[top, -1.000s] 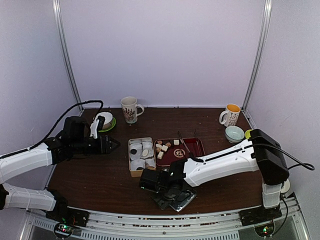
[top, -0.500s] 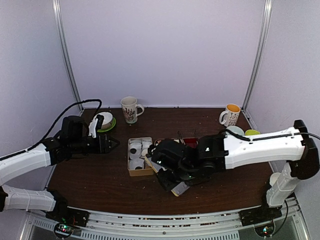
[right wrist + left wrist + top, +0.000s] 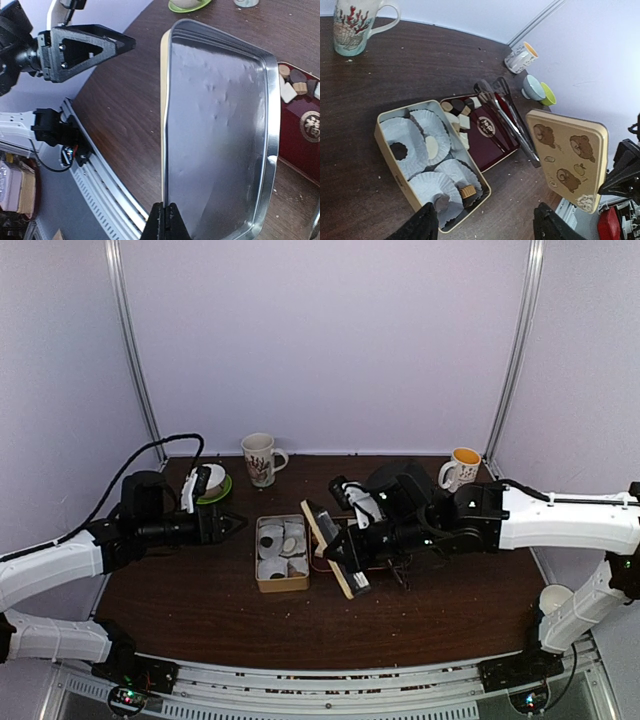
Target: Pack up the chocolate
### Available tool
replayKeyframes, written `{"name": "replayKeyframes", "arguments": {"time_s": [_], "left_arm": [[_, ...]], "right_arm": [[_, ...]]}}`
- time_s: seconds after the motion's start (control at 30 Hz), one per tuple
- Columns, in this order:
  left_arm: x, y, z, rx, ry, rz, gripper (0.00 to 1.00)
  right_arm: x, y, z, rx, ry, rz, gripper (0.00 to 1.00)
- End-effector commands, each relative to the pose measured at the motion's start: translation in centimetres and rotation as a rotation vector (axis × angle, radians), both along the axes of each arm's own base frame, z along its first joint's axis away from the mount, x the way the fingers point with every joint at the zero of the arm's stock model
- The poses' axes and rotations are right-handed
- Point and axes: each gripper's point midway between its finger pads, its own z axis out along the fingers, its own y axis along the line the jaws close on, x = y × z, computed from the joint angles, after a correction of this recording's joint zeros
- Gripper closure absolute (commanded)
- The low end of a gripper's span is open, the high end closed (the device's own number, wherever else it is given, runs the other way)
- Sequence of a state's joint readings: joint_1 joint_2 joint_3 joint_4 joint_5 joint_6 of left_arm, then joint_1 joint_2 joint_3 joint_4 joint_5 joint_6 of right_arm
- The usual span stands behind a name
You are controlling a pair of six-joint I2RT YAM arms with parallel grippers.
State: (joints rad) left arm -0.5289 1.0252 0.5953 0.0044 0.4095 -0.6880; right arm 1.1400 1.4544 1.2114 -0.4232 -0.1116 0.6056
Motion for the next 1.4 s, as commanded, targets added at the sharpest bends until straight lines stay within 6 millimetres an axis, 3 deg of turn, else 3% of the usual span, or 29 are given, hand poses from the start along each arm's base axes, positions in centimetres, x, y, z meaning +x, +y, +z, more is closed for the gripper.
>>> {"name": "replayKeyframes", "arguments": {"time_s": [0.0, 0.23, 0.4, 0.6, 1.0, 1.23, 1.37], "left_arm": [[-0.1, -1.9, 3.7, -0.152, -0.094, -0.101, 0.31], [-0.6, -3.1, 6.3, -0.273, -0.13, -0.172, 0.22], [-1.7, -3.8, 10.6, -0.43, -0.189, -0.251, 0.15], [-2.7, -4.3, 13.7, -0.545, -0.218, -0.338, 0.11], [-4.3, -4.5, 16.6, -0.728, -0.177, -0.471, 0.23], [-4.6, -4.4, 16.3, -0.739, -0.162, -0.486, 0.47], [-3.6, -4.2, 15.2, -0.713, -0.147, -0.424, 0.63]], "right_arm": [[-0.2, 2.3, 5.9, 0.316, 0.012, 0.094, 1.0], [1.0, 3.2, 12.0, 0.624, 0.018, 0.156, 1.0], [1.4, 2.5, 16.6, 0.903, 0.054, 0.208, 1.0], [0.7, 2.4, 19.8, 1.074, 0.07, 0.298, 1.0], [1.0, 3.7, 20.4, 1.204, 0.166, 0.369, 1.0], [1.9, 3.9, 19.3, 1.202, 0.174, 0.343, 1.0], [3.1, 3.8, 17.5, 1.191, 0.181, 0.306, 1.0]]}}
